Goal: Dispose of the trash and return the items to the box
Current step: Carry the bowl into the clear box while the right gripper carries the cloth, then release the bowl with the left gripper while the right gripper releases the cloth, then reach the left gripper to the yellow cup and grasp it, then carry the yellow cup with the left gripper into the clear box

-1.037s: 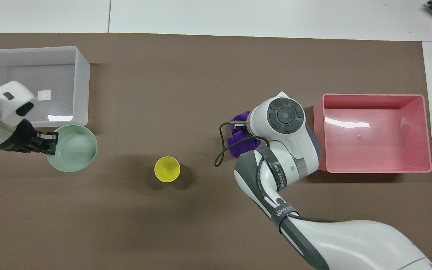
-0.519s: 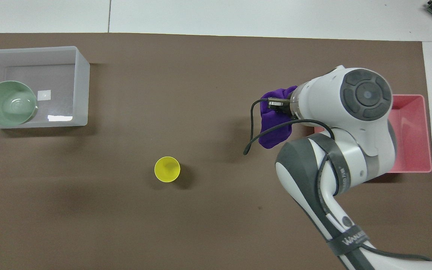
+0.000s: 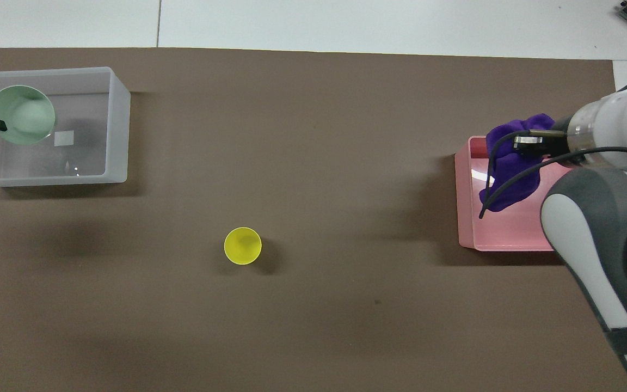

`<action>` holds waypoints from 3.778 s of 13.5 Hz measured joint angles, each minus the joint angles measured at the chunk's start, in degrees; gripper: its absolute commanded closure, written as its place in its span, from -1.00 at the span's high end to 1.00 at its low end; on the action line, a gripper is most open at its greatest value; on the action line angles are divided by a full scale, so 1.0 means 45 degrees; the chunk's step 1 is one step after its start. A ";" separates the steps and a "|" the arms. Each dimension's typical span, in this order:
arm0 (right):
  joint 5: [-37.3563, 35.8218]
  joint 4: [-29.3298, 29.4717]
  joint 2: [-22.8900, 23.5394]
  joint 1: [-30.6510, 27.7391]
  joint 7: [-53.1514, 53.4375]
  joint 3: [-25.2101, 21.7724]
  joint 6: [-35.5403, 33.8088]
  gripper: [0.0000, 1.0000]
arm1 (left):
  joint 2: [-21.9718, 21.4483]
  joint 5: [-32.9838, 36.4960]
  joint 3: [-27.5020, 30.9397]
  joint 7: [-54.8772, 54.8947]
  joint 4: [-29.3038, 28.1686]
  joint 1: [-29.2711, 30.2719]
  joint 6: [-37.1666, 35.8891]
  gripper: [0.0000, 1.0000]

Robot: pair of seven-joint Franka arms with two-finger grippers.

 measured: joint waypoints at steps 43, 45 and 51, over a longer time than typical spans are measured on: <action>0.0013 0.2420 -0.1592 -0.1006 -0.0886 0.0187 -0.6115 1.00 | -0.6401 -0.1365 -0.0363 -0.3601 -1.1270 -0.8949 0.3513 -1.00; 0.0013 0.2381 -0.1591 -0.1006 -0.1034 0.0186 -0.6115 1.00 | -0.6403 -0.1373 -0.0347 -0.3982 -1.1157 -0.8995 0.3437 -1.00; 0.0014 0.2356 -0.1592 -0.1006 -0.1062 0.0187 -0.6134 1.00 | -0.6494 -0.1363 -0.0028 -0.4170 -0.8132 -0.8089 -0.0924 -1.00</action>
